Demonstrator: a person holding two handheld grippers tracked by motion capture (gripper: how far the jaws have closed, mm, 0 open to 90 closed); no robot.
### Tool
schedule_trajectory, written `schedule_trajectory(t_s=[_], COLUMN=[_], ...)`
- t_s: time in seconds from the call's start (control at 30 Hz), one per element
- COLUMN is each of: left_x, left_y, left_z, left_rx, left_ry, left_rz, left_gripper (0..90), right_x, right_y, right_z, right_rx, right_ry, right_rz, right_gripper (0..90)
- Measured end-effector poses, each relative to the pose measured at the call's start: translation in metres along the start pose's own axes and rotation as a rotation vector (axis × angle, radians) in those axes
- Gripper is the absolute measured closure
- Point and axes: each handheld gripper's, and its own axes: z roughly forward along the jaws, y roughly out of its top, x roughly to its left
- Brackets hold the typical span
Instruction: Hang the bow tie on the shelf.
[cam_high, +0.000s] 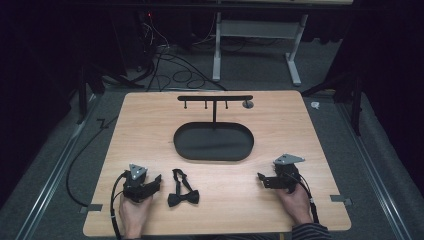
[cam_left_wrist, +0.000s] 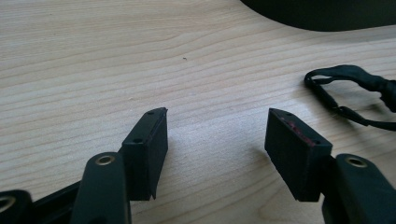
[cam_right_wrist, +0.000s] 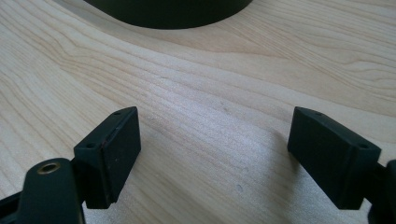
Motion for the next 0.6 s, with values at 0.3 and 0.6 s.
schedule_trajectory(t_s=[0.3, 0.6], left_x=[-0.015, -0.034], left_y=[0.010, 0.017], left_z=[-0.012, -0.016], left_rx=[-0.016, -0.004], left_ry=[-0.076, -0.139], left_rz=[0.020, 0.042], left_gripper=[40.2, 41.1], right_x=[0.000, 0.000], right_y=[0.000, 0.000], right_z=[0.000, 0.000], right_rx=[0.001, 0.003], right_ry=[0.001, 0.001], right_rz=[-0.001, -0.001], right_gripper=[18.3, 18.3])
